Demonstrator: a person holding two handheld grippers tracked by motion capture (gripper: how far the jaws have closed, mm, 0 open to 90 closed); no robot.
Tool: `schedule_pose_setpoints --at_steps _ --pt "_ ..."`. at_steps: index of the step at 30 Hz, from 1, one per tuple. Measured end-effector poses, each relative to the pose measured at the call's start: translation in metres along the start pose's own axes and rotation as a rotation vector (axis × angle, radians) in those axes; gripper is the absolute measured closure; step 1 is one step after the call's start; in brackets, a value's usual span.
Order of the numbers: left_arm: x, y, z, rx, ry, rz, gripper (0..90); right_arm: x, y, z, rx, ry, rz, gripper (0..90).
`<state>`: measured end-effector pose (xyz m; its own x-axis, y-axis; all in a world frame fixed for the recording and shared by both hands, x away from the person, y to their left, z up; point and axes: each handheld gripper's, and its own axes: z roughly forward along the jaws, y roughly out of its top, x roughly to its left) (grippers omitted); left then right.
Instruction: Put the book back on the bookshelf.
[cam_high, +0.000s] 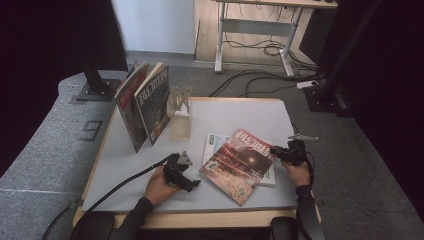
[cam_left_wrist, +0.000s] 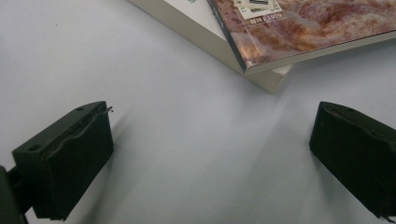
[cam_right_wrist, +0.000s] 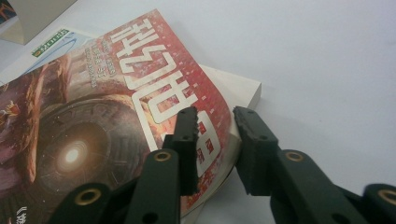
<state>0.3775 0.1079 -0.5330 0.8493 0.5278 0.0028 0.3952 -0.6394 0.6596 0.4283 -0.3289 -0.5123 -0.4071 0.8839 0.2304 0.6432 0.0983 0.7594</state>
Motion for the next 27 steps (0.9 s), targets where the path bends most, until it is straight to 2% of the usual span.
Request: schedule_pose_setpoints --at_steps 3,9,27 --pt "0.0 0.0 0.0 0.0 0.0 0.0 0.0 0.005 0.002 -0.003 -0.017 -0.019 -0.025 75.4" --pt "0.0 0.0 0.0 0.001 0.0 -0.002 0.0 0.01 0.004 -0.008 -0.047 -0.022 -0.05 79.1" --pt "-0.001 0.001 0.0 0.006 0.005 -0.003 0.0 0.027 0.018 -0.021 -0.088 -0.025 -0.105 82.2"
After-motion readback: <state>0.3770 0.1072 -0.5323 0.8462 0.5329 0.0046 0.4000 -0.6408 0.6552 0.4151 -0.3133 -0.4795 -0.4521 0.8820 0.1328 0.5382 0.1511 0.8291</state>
